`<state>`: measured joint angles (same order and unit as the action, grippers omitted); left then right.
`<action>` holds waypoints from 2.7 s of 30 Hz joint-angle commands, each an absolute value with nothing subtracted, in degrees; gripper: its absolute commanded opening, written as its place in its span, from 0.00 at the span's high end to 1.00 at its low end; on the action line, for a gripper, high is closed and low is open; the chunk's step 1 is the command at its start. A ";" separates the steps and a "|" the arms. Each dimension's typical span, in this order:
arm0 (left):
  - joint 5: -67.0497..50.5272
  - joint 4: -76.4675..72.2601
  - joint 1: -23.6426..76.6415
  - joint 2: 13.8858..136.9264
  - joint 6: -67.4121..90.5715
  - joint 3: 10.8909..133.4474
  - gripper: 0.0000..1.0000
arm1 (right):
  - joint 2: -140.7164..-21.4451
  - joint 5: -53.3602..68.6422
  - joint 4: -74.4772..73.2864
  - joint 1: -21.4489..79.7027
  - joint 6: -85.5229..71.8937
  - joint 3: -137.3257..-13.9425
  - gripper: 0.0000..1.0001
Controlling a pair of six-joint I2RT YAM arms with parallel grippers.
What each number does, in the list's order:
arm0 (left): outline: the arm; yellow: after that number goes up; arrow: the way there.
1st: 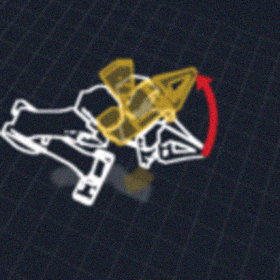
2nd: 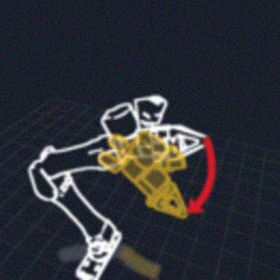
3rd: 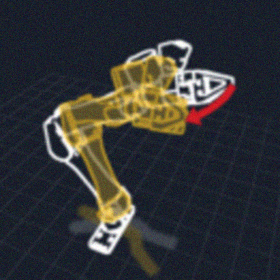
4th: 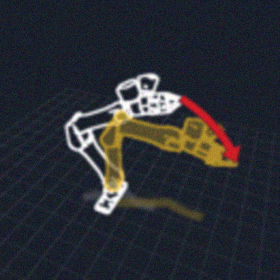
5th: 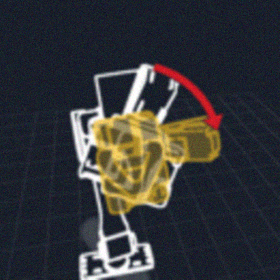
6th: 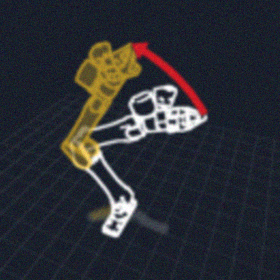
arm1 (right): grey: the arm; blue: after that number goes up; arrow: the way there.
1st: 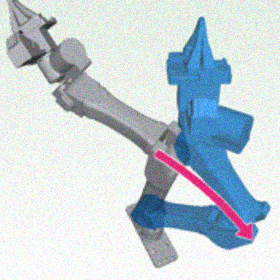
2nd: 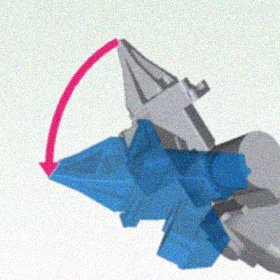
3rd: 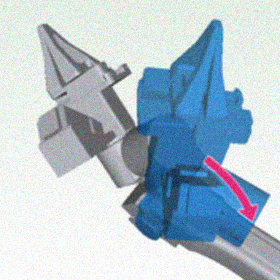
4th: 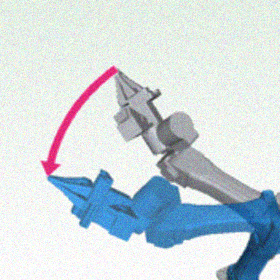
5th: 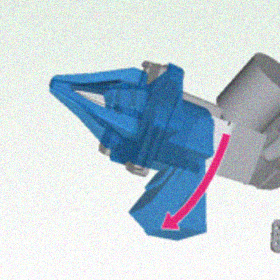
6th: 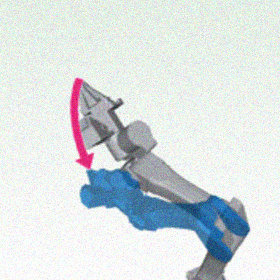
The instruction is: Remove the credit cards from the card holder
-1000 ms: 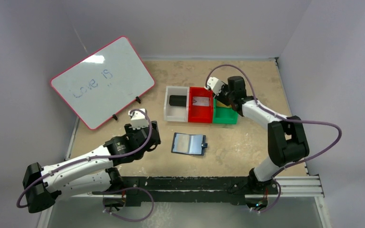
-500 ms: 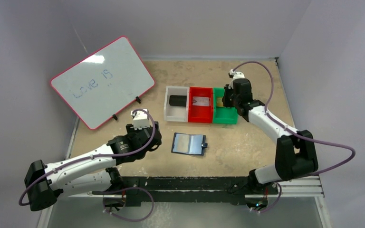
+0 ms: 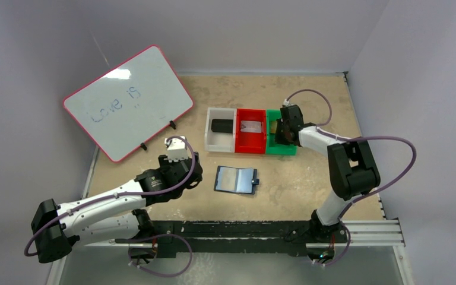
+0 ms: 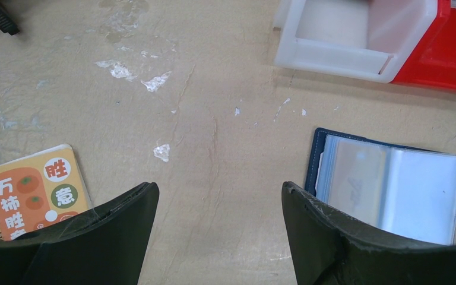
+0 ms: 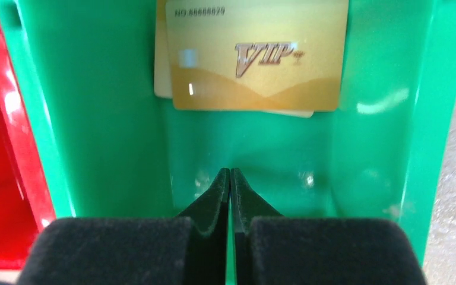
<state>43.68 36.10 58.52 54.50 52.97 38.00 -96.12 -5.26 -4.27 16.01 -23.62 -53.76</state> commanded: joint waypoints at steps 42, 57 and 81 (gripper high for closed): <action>43.46 31.26 57.39 59.77 52.83 40.89 0.23 | -69.46 -9.60 -1.35 21.20 -27.18 -48.32 0.69; 37.57 31.54 46.11 58.17 56.04 38.70 0.23 | -77.60 -32.56 -12.36 59.31 -53.72 -49.74 0.43; 40.98 36.25 46.14 47.48 58.85 36.38 0.19 | -101.32 -32.21 -19.89 63.98 -58.46 -61.69 0.39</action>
